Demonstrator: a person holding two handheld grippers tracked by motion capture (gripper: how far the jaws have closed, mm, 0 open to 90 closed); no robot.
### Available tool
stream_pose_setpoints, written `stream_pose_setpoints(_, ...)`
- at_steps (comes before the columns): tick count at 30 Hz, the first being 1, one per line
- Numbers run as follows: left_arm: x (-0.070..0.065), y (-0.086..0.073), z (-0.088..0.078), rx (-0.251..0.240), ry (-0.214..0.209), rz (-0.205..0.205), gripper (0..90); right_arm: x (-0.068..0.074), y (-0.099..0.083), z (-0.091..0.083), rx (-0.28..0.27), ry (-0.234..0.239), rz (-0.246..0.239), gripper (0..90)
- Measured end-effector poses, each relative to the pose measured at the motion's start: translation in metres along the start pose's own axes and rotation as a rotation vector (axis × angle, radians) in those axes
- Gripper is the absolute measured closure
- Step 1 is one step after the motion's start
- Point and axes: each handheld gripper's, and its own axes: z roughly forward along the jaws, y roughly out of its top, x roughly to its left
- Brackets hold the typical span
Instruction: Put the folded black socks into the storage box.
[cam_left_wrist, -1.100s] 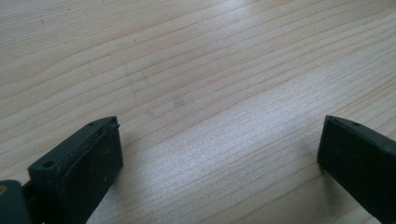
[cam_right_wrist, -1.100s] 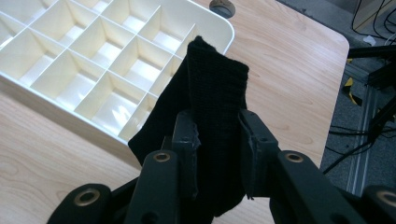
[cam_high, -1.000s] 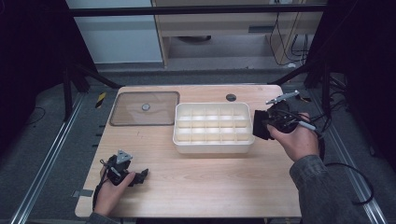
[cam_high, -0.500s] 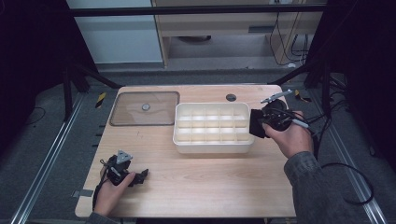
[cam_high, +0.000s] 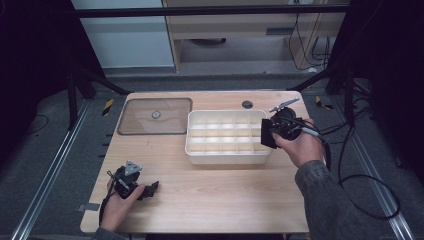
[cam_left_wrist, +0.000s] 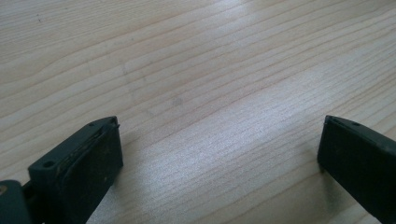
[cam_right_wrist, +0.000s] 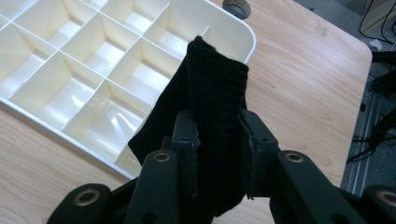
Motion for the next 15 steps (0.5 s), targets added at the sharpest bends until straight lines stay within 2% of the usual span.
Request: stream_pose_setpoints(15, 0.0, 0.0, 0.0, 0.0, -0.001, 0.002, 0.0, 0.003, 0.006, 0.016, 0.011, 0.011, -0.002, 70.7)
